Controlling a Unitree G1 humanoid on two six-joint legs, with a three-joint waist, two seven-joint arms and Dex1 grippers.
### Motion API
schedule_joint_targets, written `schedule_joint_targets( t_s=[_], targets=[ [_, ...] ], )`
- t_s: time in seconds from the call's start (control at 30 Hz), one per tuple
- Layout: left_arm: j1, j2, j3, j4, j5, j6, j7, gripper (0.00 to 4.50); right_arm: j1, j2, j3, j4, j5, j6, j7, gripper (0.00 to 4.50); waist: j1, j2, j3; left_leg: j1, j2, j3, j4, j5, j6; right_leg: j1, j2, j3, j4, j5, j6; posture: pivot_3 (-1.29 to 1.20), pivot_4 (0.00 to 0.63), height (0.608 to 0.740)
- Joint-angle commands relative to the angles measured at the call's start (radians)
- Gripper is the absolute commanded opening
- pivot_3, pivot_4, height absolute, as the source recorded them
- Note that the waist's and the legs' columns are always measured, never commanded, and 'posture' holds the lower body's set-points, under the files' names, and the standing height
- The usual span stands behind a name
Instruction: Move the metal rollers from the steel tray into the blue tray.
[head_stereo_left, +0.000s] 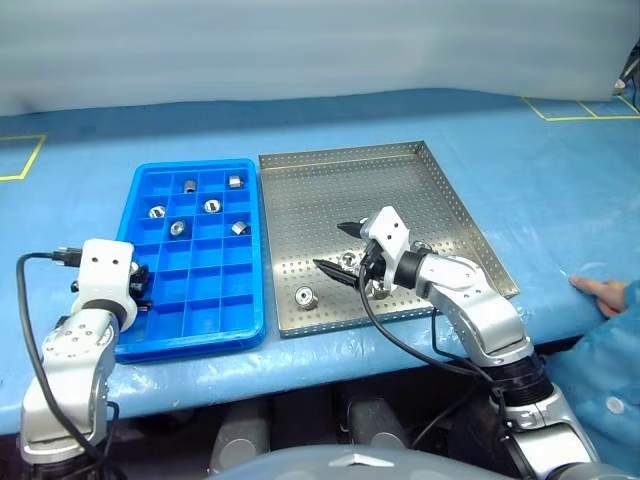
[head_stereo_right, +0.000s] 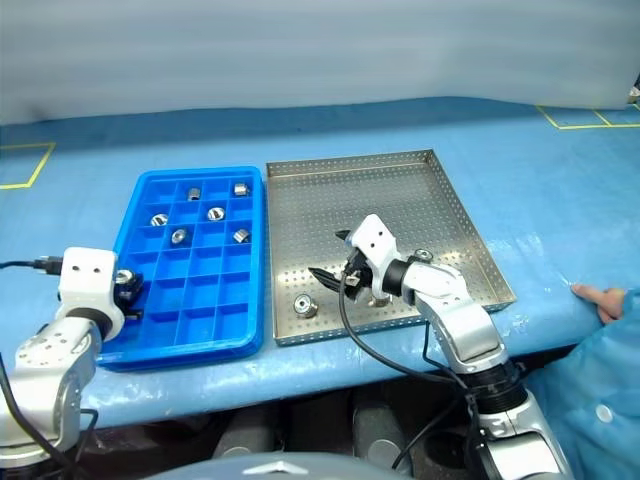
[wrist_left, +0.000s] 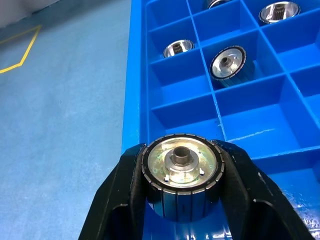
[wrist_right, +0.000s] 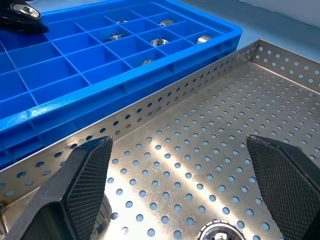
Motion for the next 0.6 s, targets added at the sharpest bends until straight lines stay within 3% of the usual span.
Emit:
schedule_joint_targets(
  t_s=[0.03, 0.23, 0.47, 0.6],
  targets=[
    [-0.054, -0.01, -0.005, 0.016, 0.008, -0.035, 0.011, 1.69, -0.005, 0.0, -0.008, -0.024, -0.002, -0.008, -0.003, 4.5, 0.004, 0.0, 0.0, 0.0, 0.0, 0.0, 0.0, 0.0, 0.0, 0.0, 0.0, 0.0, 0.0, 0.0, 0.0, 0.0, 0.15, 0.74],
    [-0.116, -0.012, -0.017, 0.09, 0.021, -0.078, 0.018, 1.69, -0.009, -0.002, -0.003, -0.024, -0.014, -0.01, -0.002, 4.5, 0.005, 0.0, 0.0, 0.0, 0.0, 0.0, 0.0, 0.0, 0.0, 0.0, 0.0, 0.0, 0.0, 0.0, 0.0, -0.01, 0.15, 0.74],
    [-0.141, -0.044, -0.003, 0.096, 0.036, -0.074, 0.062, 4.02, -0.007, -0.008, -0.011, -0.031, -0.018, -0.011, -0.008, 4.5, 0.005, 0.0, 0.0, 0.0, 0.0, 0.0, 0.0, 0.0, 0.0, 0.0, 0.0, 0.0, 0.0, 0.0, 0.0, -0.02, 0.15, 0.74],
    [-0.167, -0.086, -0.011, 0.078, -0.005, -0.131, 0.039, 4.02, -0.005, -0.011, -0.01, -0.036, -0.02, -0.011, -0.011, 4.5, 0.005, 0.0, 0.0, 0.0, 0.0, 0.0, 0.0, 0.0, 0.0, 0.0, 0.0, 0.0, 0.0, 0.0, 0.0, -0.03, 0.15, 0.74]
  ],
)
